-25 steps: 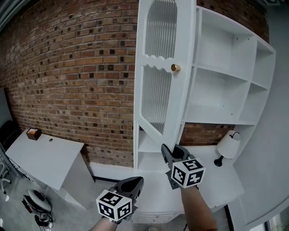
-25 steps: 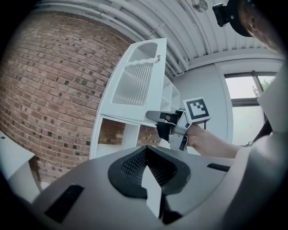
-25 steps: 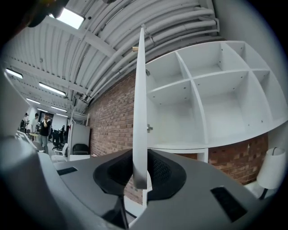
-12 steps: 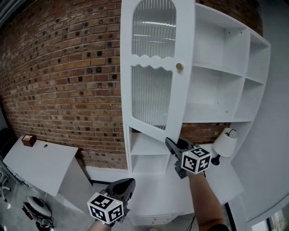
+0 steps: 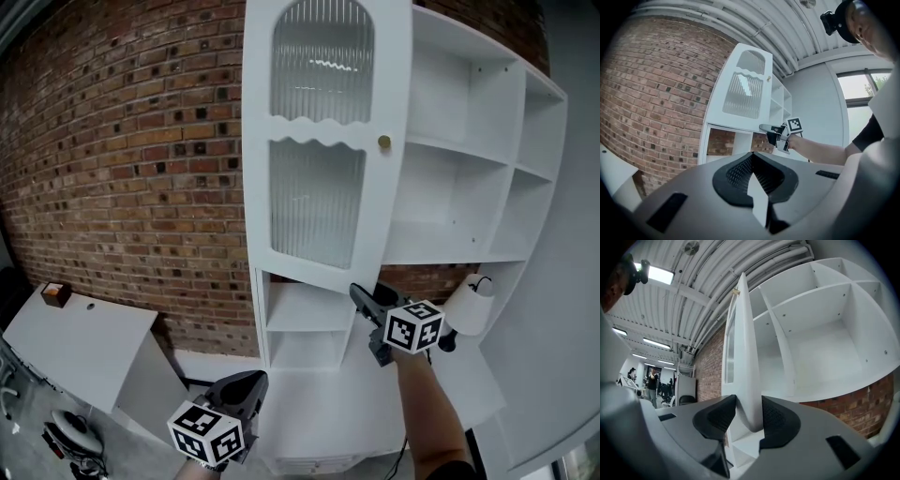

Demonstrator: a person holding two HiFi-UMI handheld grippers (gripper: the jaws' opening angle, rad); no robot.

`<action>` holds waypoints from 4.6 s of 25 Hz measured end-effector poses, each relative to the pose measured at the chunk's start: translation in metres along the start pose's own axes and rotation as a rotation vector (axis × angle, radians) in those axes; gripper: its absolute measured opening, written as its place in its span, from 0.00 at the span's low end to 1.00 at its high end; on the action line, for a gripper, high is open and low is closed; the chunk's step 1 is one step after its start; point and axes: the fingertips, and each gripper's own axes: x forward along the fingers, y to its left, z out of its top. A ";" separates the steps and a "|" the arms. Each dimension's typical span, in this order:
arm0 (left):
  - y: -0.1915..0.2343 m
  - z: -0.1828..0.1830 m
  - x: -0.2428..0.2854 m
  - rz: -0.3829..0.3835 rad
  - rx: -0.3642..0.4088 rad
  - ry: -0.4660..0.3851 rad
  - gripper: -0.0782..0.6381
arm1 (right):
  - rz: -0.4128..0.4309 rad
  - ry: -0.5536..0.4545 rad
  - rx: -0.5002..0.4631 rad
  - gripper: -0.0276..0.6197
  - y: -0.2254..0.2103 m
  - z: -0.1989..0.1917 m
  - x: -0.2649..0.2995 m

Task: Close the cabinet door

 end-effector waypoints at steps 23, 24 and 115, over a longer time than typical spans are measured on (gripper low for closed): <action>0.053 0.011 -0.005 0.127 -0.014 -0.037 0.12 | -0.235 0.068 -0.050 0.49 -0.074 0.004 0.037; 0.056 0.011 -0.006 0.134 -0.015 -0.038 0.12 | -0.239 0.070 -0.051 0.49 -0.076 0.004 0.038; 0.008 -0.001 -0.154 0.093 -0.011 -0.053 0.12 | -0.342 0.065 -0.050 0.08 0.226 -0.072 -0.191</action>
